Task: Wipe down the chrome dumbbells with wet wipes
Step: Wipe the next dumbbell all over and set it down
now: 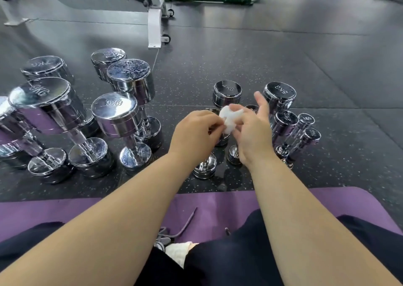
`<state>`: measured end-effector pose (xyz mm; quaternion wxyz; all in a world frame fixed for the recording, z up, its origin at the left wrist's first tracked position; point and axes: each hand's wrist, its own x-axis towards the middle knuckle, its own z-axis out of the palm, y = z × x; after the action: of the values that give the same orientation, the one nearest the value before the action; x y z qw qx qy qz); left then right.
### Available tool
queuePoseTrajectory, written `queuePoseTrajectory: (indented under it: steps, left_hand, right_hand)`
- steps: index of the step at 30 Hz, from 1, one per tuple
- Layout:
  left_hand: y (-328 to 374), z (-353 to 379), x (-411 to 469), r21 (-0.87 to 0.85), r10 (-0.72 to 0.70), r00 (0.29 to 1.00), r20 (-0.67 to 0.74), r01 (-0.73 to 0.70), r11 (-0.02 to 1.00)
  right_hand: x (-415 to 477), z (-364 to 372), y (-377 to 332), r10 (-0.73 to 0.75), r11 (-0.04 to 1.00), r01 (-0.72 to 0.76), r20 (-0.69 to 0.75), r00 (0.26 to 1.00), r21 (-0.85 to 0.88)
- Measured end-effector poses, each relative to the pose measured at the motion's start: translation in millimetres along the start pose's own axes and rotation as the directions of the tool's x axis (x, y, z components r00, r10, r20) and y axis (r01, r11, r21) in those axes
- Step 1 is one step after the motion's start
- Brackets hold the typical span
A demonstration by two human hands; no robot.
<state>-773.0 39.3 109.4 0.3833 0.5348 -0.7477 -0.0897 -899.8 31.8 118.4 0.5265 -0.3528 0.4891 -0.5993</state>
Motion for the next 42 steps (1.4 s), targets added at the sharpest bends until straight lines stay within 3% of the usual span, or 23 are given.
queuePoseTrajectory:
  steps: [2, 4, 7, 9, 13, 16, 20, 24, 28, 33, 35, 38, 42]
  left_hand:
    - [0.9, -4.0, 6.4, 0.007, -0.04, 0.999, 0.02, 0.04, 0.999]
    - [0.8, -8.4, 16.4, 0.096, -0.085, 0.994, 0.075, 0.077, 0.992]
    - [-6.4, -12.2, 27.3, 0.334, -0.16, 0.976, 0.145, 0.104, 0.937]
    - [-14.5, -13.7, 27.8, 0.246, -0.175, 0.979, 0.107, 0.145, 0.958]
    - [-13.8, -17.2, 19.4, 0.07, -0.036, 0.994, 0.106, 0.028, 0.997]
    - [-16.8, -17.0, 14.0, 0.117, 0.073, 0.985, 0.154, -0.091, 0.989]
    - [-16.0, -14.3, -1.8, 0.183, 0.107, 0.994, 0.018, -0.108, 0.977]
    - [5.0, 6.5, -1.0, 0.162, 0.267, 0.96, 0.086, -0.278, 0.947]
    - [-5.6, 1.6, 7.3, 0.144, -0.025, 1.0, -0.008, 0.026, 0.989]
    - [-5.9, -5.6, 10.3, 0.04, 0.074, 0.985, 0.158, -0.081, 0.996]
    - [-1.4, -3.7, 25.7, 0.037, -0.032, 0.974, 0.226, 0.025, 0.999]
    - [-6.6, -8.1, 33.9, 0.067, -0.155, 0.965, 0.214, 0.143, 0.987]
    - [6.8, -7.2, 26.3, 0.008, -0.017, 0.943, 0.333, 0.015, 1.0]
  right_hand:
    - [4.1, -0.4, 1.1, 0.028, 0.998, -0.026, -0.045, 0.999, 0.049]
    - [6.6, 2.5, 6.9, 0.063, 0.997, -0.063, -0.011, 0.998, -0.031]
    - [6.1, 9.0, 11.2, -0.063, 0.984, 0.061, -0.003, 0.998, -0.169]
    - [7.2, 11.2, 8.3, -0.157, 0.972, 0.155, 0.003, 0.988, -0.177]
    - [8.7, 11.6, 6.7, -0.2, 0.945, 0.203, 0.038, 0.979, -0.258]
    - [10.6, 10.5, 7.7, -0.128, 0.977, 0.128, 0.011, 0.992, -0.17]
    - [13.3, 8.1, 13.1, 0.067, 0.996, -0.068, -0.02, 0.998, -0.06]
    - [14.6, 11.3, 16.9, 0.21, 0.971, -0.206, -0.017, 0.978, 0.118]
    - [18.6, 5.7, 20.1, 0.243, 0.949, -0.23, -0.036, 0.969, 0.215]
    - [21.9, 7.5, 26.1, 0.299, 0.92, -0.295, 0.024, 0.954, 0.259]
    - [21.3, 8.2, 31.2, 0.328, 0.904, -0.33, 0.056, 0.943, 0.271]
    - [20.9, 8.1, 35.9, 0.369, 0.886, -0.365, 0.042, 0.928, 0.286]
    - [19.4, 6.4, 33.7, 0.379, 0.883, -0.382, 0.065, 0.923, 0.274]
